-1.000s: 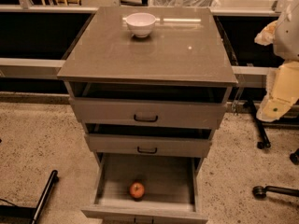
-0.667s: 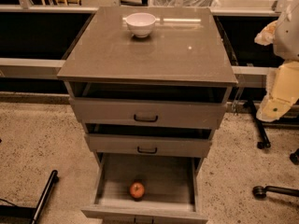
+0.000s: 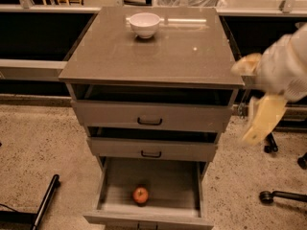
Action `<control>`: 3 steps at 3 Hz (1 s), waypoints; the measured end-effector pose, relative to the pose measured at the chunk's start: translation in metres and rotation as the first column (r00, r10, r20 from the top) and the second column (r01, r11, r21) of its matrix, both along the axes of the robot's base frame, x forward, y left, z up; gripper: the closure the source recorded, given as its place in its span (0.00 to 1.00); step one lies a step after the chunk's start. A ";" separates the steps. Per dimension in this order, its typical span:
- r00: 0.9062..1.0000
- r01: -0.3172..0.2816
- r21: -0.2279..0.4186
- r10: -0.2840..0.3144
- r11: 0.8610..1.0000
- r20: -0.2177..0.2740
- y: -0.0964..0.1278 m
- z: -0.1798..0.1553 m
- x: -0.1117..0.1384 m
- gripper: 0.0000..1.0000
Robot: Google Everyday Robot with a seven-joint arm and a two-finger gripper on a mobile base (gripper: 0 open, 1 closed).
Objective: Pick apple from bottom drawer and place on counter
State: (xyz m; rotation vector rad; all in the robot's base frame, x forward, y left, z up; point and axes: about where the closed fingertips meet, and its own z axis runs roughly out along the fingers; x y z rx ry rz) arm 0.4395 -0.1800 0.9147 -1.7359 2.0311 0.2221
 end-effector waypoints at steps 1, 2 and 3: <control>0.973 -0.072 0.307 0.135 0.949 -0.189 0.090 -0.120 -0.017 0.00; 0.964 -0.061 0.320 0.139 0.945 -0.227 0.093 -0.129 -0.025 0.00; 0.968 -0.076 0.335 0.150 0.939 -0.200 0.102 -0.132 -0.022 0.00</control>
Offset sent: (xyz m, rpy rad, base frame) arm -0.0083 0.0651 -0.0879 0.2242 0.1362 0.0782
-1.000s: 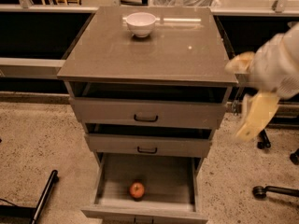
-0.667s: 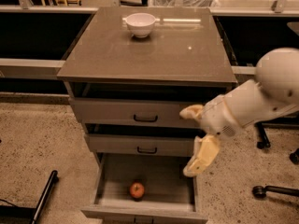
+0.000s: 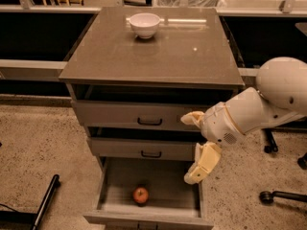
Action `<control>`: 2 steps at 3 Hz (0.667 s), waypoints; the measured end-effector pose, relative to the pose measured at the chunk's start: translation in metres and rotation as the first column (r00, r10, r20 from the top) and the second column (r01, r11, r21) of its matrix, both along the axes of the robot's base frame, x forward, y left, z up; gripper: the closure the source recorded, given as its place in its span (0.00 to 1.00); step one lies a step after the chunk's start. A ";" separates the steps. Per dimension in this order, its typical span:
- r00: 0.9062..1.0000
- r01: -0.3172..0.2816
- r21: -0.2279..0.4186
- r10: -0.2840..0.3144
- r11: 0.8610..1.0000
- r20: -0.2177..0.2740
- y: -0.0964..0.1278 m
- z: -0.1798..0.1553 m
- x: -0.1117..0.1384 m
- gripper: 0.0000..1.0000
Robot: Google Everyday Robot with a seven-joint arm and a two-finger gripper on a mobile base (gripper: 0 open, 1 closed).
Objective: Pick apple from bottom drawer and place on counter
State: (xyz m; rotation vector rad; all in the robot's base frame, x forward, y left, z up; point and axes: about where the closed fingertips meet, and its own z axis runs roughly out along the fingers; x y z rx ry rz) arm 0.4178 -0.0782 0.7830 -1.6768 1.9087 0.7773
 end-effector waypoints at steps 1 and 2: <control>1.000 -0.013 0.127 0.016 0.992 -0.021 0.028 -0.042 -0.012 0.00; 0.992 -0.099 0.295 0.116 0.950 -0.041 0.097 -0.118 -0.045 0.00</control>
Offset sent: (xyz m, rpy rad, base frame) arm 0.0756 0.1793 -0.3026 0.5579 -0.1685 -0.2877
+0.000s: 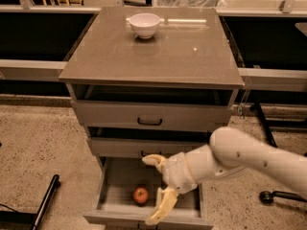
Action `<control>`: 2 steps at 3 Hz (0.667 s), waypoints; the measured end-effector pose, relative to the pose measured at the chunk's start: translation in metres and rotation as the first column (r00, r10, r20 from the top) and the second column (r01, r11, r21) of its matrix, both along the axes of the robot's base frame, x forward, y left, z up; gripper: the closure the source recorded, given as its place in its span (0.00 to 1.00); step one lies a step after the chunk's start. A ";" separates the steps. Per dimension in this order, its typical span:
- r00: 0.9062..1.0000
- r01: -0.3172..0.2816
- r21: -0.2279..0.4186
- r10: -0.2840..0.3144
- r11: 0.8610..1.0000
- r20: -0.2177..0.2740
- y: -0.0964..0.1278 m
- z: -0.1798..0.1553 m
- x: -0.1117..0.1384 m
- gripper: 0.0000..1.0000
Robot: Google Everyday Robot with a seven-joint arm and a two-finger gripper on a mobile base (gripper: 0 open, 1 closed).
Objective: Pick apple from bottom drawer and place on counter
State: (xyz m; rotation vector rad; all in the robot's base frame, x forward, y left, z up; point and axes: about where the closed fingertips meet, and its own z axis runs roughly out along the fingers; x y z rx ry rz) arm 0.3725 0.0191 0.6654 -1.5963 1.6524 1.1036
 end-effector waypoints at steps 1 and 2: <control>0.994 0.049 0.146 -0.062 0.988 0.086 0.032 -0.044 0.023 0.00; 0.985 0.096 0.184 -0.119 0.978 0.122 0.039 -0.080 0.038 0.00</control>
Offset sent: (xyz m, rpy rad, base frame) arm 0.0225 0.0320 -0.0445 0.1439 -0.0901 -0.0559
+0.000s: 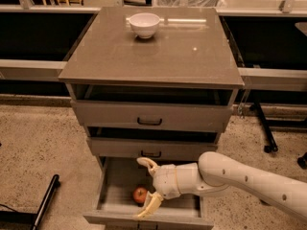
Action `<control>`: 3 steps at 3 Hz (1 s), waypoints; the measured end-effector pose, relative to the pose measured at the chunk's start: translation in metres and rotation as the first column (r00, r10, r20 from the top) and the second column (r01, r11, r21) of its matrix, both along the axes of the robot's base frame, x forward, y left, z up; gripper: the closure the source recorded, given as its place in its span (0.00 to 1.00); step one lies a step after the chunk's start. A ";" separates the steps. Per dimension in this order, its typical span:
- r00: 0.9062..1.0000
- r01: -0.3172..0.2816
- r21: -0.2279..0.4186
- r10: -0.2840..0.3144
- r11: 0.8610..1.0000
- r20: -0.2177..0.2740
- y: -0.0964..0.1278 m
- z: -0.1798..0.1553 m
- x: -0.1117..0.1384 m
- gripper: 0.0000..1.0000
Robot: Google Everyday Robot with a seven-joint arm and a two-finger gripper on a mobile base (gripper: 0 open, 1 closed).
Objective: Pick apple from bottom drawer and place on counter
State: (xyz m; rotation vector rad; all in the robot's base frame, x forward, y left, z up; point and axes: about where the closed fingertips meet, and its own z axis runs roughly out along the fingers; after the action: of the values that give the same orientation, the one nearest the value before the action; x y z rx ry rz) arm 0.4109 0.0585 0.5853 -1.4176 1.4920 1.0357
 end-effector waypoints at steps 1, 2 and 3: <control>0.998 0.057 -0.047 -0.056 0.997 0.021 0.000 -0.003 0.007 0.00; 0.970 0.190 -0.048 -0.180 0.981 0.164 -0.013 -0.018 0.052 0.00; 0.916 0.276 -0.008 -0.260 0.961 0.305 -0.022 -0.061 0.109 0.00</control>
Offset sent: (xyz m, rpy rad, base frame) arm 0.1162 -0.0290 -0.1395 0.0252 -0.2746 -0.4486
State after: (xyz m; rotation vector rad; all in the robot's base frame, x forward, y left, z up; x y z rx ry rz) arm 0.5194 0.0360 0.5244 -1.2937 1.4426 0.5855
